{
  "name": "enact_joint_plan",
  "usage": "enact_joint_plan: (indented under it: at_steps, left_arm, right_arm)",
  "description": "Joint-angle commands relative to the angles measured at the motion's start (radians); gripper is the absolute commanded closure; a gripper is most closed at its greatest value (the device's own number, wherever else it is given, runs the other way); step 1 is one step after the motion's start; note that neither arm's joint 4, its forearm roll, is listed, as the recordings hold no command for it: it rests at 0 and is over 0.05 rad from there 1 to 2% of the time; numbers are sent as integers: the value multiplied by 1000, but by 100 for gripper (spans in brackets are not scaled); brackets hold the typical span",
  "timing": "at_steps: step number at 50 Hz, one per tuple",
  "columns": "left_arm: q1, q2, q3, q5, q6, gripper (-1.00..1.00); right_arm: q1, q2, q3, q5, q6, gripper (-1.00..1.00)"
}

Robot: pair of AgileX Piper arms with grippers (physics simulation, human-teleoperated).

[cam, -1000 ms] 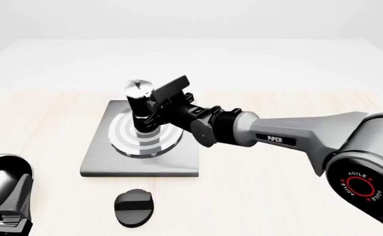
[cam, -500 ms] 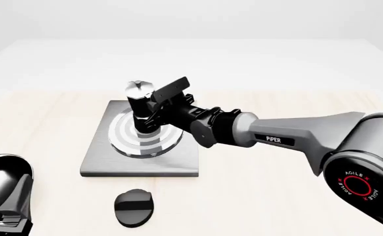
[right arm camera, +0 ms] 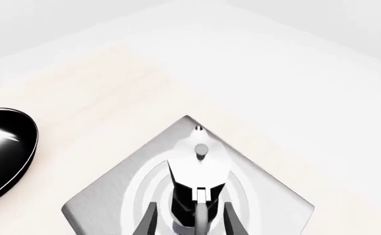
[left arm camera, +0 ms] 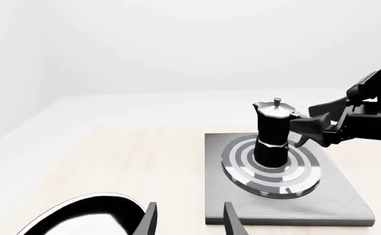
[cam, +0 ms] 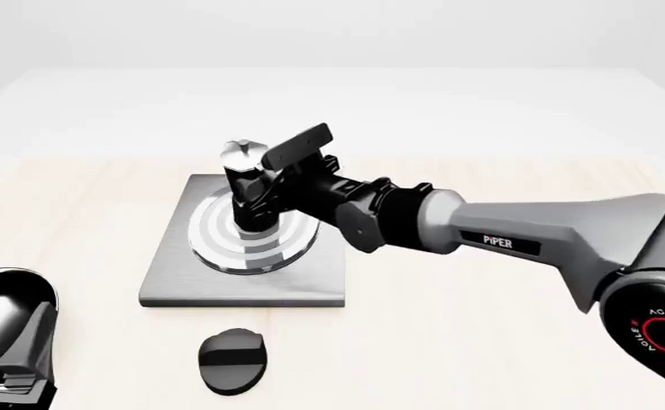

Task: Turn on the stove and put the moka pot on it.

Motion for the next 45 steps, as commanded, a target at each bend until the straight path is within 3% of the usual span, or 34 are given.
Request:
enact_joint_plan:
  at_steps: [1,23,36,38,45]
  left_arm:
    - [-1,0,0,-4,2,-100]
    - [-10,0,0,1,3,-100]
    - [-16,0,0,1,-4,-100]
    - [-18,0,0,-7,-7,-100]
    - [-23,0,0,-11,-9,-100]
  right_arm:
    - [3,-84,43,18,-28,-100]
    - [-14,-385,177,85,-97,-100]
    - [-89,-599,399,10,-59,-100]
    - [-93,-627,428,5,-29,-100]
    - [-164,-764,554,-39,-40,-100]
